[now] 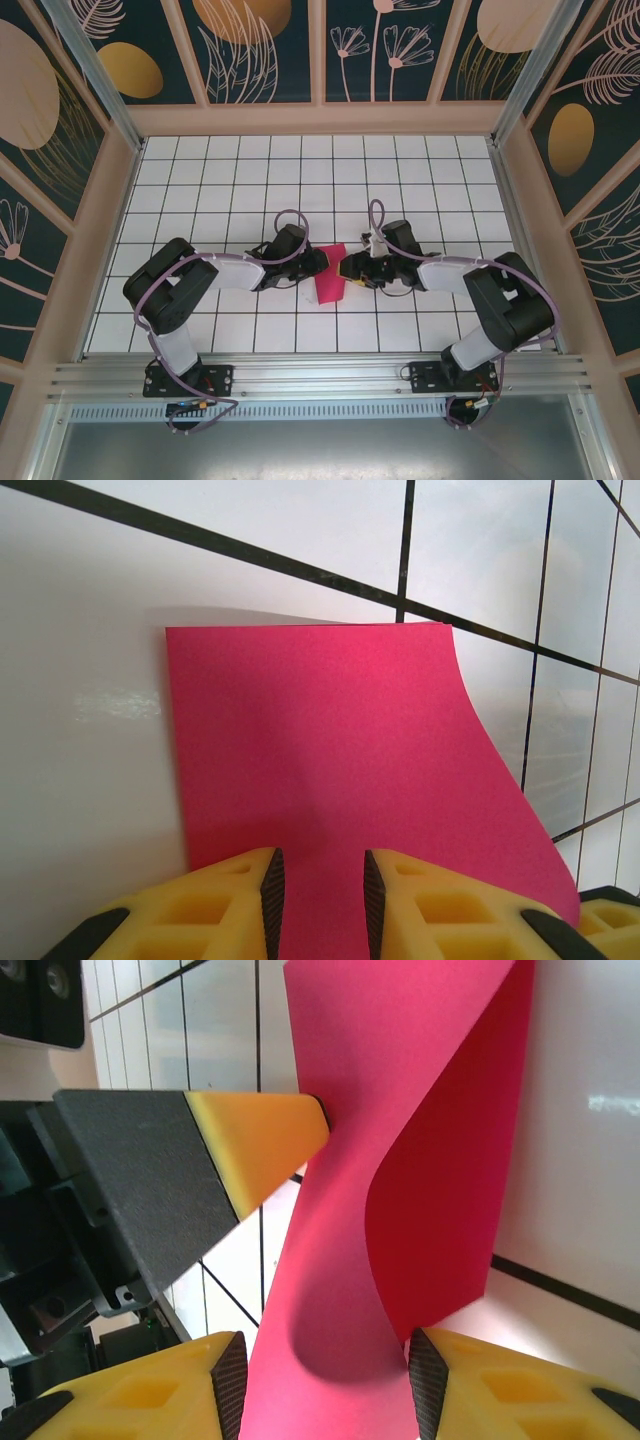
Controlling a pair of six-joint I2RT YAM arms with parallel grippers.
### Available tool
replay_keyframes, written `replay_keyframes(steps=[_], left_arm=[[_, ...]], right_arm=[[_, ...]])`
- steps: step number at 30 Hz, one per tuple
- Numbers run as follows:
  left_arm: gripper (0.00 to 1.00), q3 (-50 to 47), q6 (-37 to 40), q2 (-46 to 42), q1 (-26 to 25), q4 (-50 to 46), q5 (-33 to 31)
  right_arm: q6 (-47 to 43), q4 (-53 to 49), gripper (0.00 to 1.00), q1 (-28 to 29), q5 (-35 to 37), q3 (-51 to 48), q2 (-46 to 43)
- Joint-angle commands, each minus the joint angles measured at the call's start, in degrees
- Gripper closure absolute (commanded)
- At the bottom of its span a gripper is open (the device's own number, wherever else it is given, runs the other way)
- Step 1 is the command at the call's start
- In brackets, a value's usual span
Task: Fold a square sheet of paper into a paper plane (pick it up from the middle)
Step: Third fold the triangle at the center of the table.
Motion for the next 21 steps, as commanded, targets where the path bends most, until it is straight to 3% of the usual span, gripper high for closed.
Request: replay_keyframes(steps=[1,14,16,21], left_arm=[[0.69,-1.5,0.9,1.0,-0.3,-1.1,2.4],[0.69,-1.5,0.9,1.1,-0.3,-1.1,2.3],[0.69,-1.6,0.8,1.1,-0.3,-1.1,2.4],[0.69,-1.3,1.9,-0.3,-0.3,-1.0,2.8]], right_arm=[[-1.0,2.4,0.51,-0.6,-1.5,1.8,0.9],[-3.5,-2.8,0.55,-1.4,-1.0,0.0,-2.5],[-3.9,-4.7,0.6,-1.4,-0.3,-0.2,-2.9],[-4.7,-6.8,0.81,-1.4,1.9,-0.2,-1.4]])
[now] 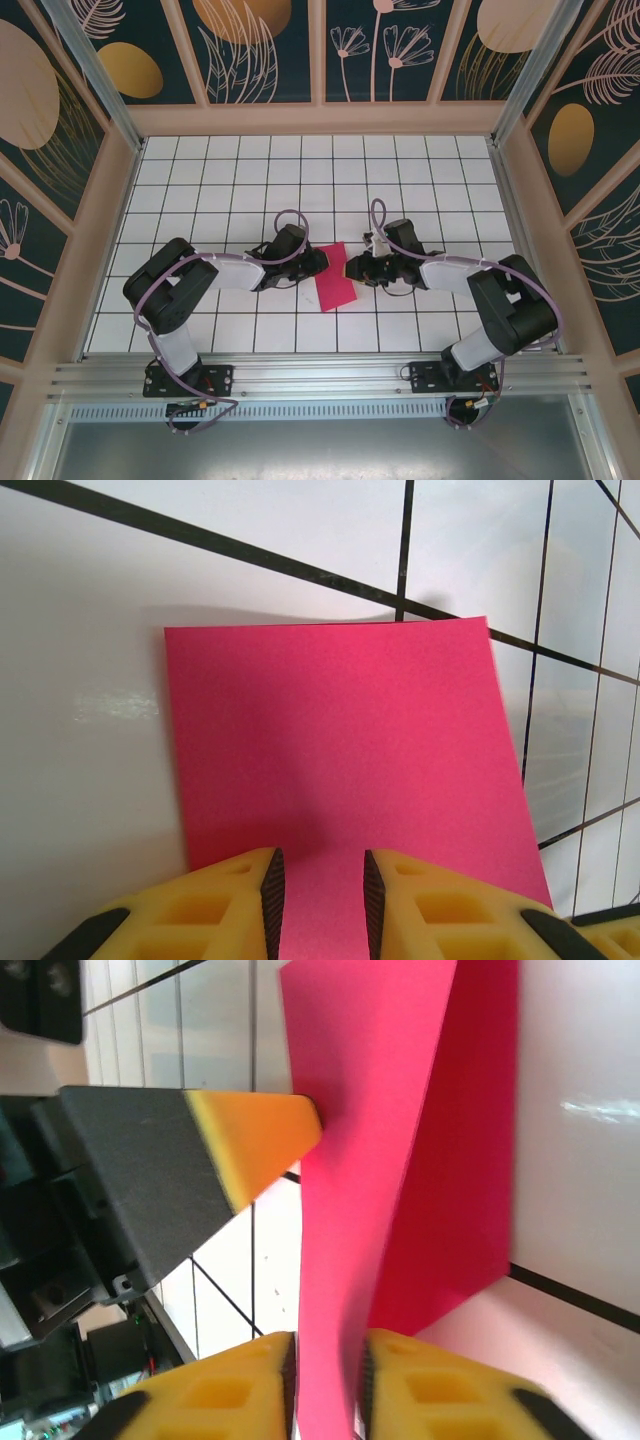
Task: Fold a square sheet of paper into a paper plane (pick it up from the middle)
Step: Third fold the triangle at the center of the table.
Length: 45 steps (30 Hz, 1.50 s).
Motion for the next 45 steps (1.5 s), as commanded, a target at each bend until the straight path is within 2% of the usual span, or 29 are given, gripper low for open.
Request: replay_keyframes(steps=[1,5,10,12,17,21,26,29,40,45], left_arm=[[0.69,-1.3,2.1,-0.8,-0.3,-1.1,2.7],[0.67,-1.6,4.8,-3.8,-0.4,-1.9,2.6],[0.64,-3.3,10.5,-11.3,-2.2,-5.4,-0.4],[0.63,-3.5,13.1,-13.9,-4.3,-8.9,-3.0],[0.61,-3.1,16.5,-16.9,-11.4,-14.5,-9.8],[0.58,-1.0,19.9,-15.1,-18.1,-18.5,-17.8],[0.55,2.7,23.8,-10.2,-25.6,-20.6,-24.7],[0.52,5.6,26.3,-7.1,-28.4,-21.5,-27.0],[0.45,13.3,28.3,1.1,-32.2,-27.2,-35.2],[0.52,13.7,26.7,0.6,-32.4,-28.7,-39.7]], right_arm=[[-1.2,-2.4,0.84,-0.5,1.2,-0.4,0.5],[-0.1,-1.3,0.93,-0.4,1.4,-0.3,1.7],[1.9,-1.6,0.98,-0.1,3.3,-0.6,1.8],[2.5,-3.2,0.97,0.7,7.0,-0.6,1.7],[8.0,0.9,0.97,1.8,7.9,-2.8,1.4],[12.7,3.7,0.97,2.9,8.8,-3.8,0.8],[15.0,3.5,0.97,3.3,9.8,-3.8,0.1],[15.3,3.5,0.96,3.3,10.0,-3.9,0.1],[15.6,3.2,0.96,3.3,9.8,-3.1,-0.1],[15.0,2.2,0.95,3.3,10.0,-2.7,-0.1]])
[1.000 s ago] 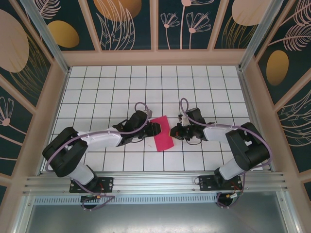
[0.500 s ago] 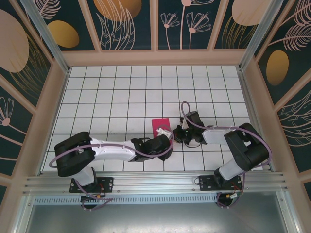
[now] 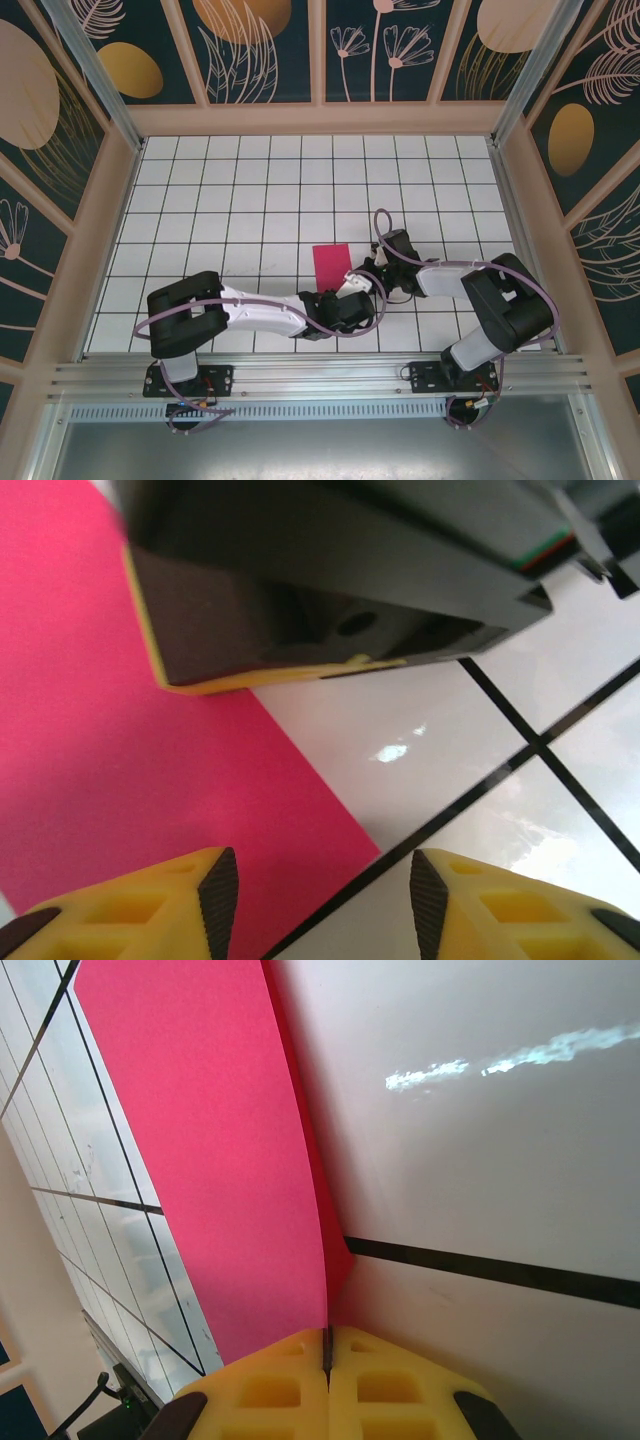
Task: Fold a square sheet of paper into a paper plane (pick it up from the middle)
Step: Third fold the triangle at the center of the table.
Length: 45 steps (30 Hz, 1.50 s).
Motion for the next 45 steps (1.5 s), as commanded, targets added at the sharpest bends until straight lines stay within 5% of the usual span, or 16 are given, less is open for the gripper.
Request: replay_keyframes(steps=[1,16,23,28,39,45], left_arm=[[0.55,1.2,-0.2,-0.8,-0.3,-2.8,-5.7],[1.0,-0.4,1.3,-3.7,-0.2,1.1,-5.1],[1.0,-4.9,-0.4,-6.9,0.2,4.6,-3.2],[1.0,-9.5,-1.8,-10.2,1.7,9.3,0.8],[1.0,-15.3,-2.5,-14.2,5.6,15.3,8.9],[1.0,-16.7,-2.6,-15.5,7.2,16.3,11.2]], right_arm=[[-0.2,0.1,0.95,0.4,0.7,0.7,-1.3],[-2.1,-1.9,0.88,0.4,1.3,1.8,-1.5],[-6.5,-9.0,0.69,-0.7,4.4,4.4,-5.2],[-11.0,-12.7,0.66,-2.2,5.9,7.3,-7.4],[-19.3,-14.6,0.89,0.4,0.3,20.5,7.1],[-23.8,-18.7,0.91,1.9,4.2,24.6,14.5]])
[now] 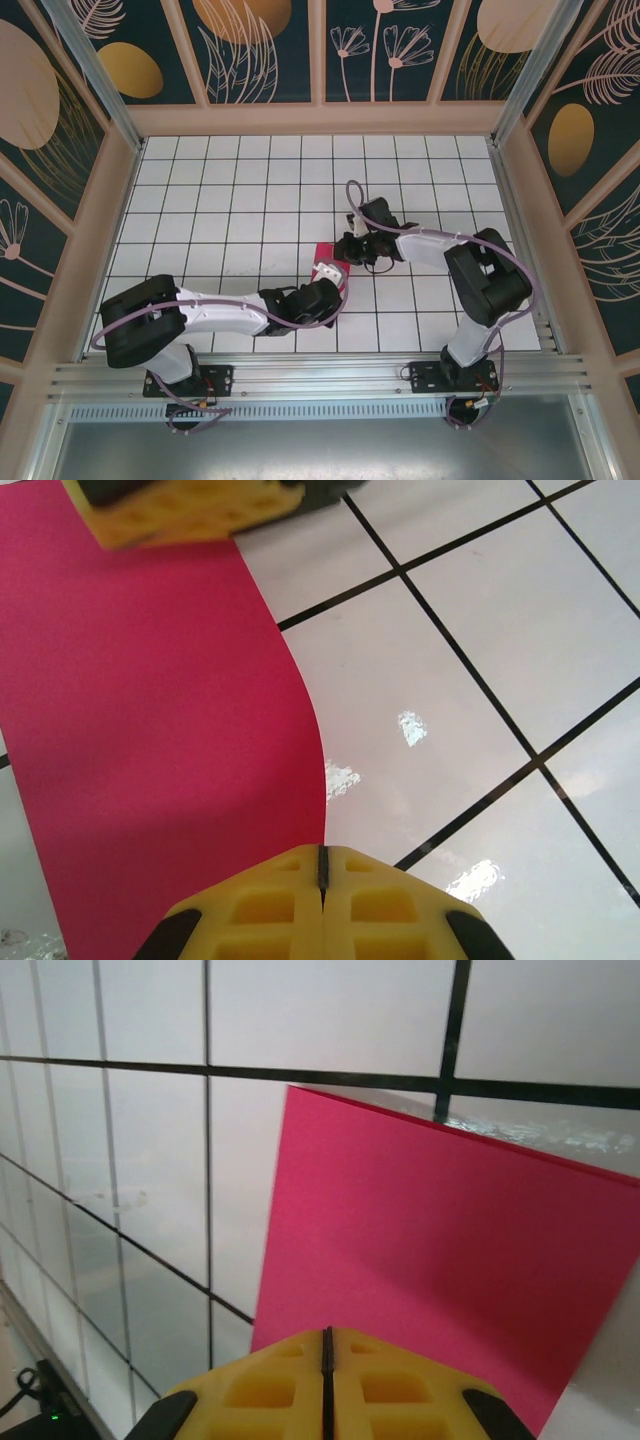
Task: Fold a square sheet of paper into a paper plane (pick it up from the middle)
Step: Third fold the triangle at the center of the table.
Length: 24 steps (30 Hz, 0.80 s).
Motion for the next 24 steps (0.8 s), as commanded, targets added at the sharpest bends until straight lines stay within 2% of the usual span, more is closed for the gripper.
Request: replay_keyframes(steps=[1,11,24], left_arm=[[1.0,-1.4,-0.6,-2.1,1.1,2.4,2.5],[1.0,-2.2,0.7,-2.6,4.7,3.2,6.7],[1.0,-3.5,2.6,-2.9,11.9,5.6,14.3]], right_arm=[[-5.2,-5.3,0.91,0.8,2.3,2.8,3.3],[-12.3,-11.3,0.92,2.2,6.8,6.1,7.5],[-14.8,-11.9,0.92,2.3,5.7,7.1,8.1]])
